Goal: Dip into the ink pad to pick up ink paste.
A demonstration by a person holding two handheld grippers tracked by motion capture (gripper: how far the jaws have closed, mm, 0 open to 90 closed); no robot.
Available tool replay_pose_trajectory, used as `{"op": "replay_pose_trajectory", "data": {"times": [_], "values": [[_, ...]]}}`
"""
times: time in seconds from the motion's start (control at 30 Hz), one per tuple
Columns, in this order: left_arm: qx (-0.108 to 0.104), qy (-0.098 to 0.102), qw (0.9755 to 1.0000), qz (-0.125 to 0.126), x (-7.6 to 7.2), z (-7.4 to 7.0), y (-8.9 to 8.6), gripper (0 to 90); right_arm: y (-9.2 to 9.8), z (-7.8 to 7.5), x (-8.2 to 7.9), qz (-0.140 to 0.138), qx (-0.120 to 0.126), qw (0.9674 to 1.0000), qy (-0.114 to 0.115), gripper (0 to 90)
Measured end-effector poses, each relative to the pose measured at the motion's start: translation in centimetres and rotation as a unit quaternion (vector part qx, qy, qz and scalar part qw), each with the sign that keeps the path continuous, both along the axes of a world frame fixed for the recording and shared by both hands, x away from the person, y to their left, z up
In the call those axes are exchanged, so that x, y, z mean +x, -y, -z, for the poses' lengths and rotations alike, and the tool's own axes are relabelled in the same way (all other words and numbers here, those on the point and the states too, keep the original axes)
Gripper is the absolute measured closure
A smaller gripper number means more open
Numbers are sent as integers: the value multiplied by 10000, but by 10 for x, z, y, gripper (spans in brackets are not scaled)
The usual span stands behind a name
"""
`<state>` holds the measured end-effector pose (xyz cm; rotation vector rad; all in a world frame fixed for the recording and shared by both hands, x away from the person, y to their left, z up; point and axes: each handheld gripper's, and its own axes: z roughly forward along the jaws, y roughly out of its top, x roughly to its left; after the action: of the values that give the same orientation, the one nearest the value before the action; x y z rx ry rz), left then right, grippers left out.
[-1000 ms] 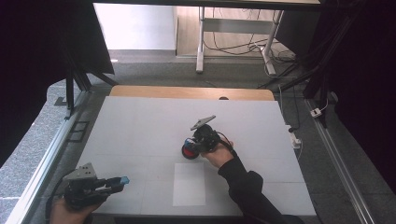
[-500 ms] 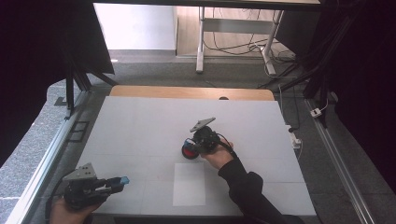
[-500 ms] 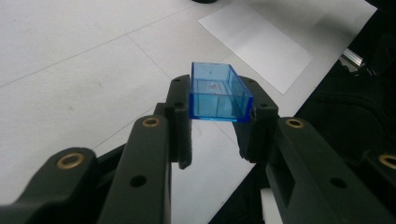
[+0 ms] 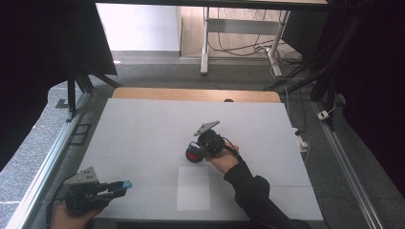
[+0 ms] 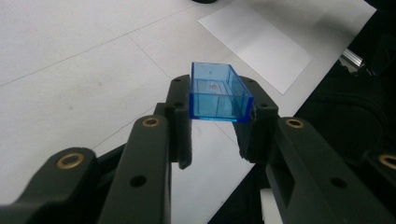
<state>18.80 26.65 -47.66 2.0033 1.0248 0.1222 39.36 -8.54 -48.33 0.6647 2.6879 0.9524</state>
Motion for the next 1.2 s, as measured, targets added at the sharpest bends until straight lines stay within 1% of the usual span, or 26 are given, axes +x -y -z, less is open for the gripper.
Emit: {"op": "replay_pose_trajectory", "data": {"times": [0.07,0.13,0.17,0.43,0.57,0.67,0.8,0.87,0.97,1.03,1.07,1.13,1.2], "values": [[-4,-4,10000,1,0,0,0,688,1,-1,0,-14,45,10000,29,706],[-5,0,10000,-4,0,0,0,688,2,-3,0,19,86,10000,-5,706],[-12,-2,10000,-2,0,0,0,688,2,-4,0,8,127,9999,14,706],[-12,-3,10000,-7,0,0,0,687,4,-10,-2,-1,247,9997,-16,706],[-9,-4,10000,-4,0,0,0,687,4,-15,-4,-34,292,9996,22,706],[-13,-8,10000,-5,0,0,0,687,3,-14,-4,-25,237,9997,20,707],[-11,-10,10000,-5,0,0,0,687,0,-8,-3,-28,129,9999,2,707],[-17,-13,10000,-6,0,0,0,687,-1,-5,-2,-19,116,9999,-18,707],[-16,-11,10000,-6,0,0,0,688,-2,0,0,-33,17,10000,-44,707],[-20,-14,10000,-8,0,0,-1,688,-3,1,0,-7,42,10000,-54,707],[-18,-20,10000,-8,0,0,-1,687,-4,0,1,-9,11,10000,-66,708],[-15,-28,10000,-7,0,0,0,688,-6,0,0,12,-66,10000,-45,708],[-5,-32,10000,-14,0,0,0,688,-9,-1,-3,-2,-200,9998,49,709]]}}
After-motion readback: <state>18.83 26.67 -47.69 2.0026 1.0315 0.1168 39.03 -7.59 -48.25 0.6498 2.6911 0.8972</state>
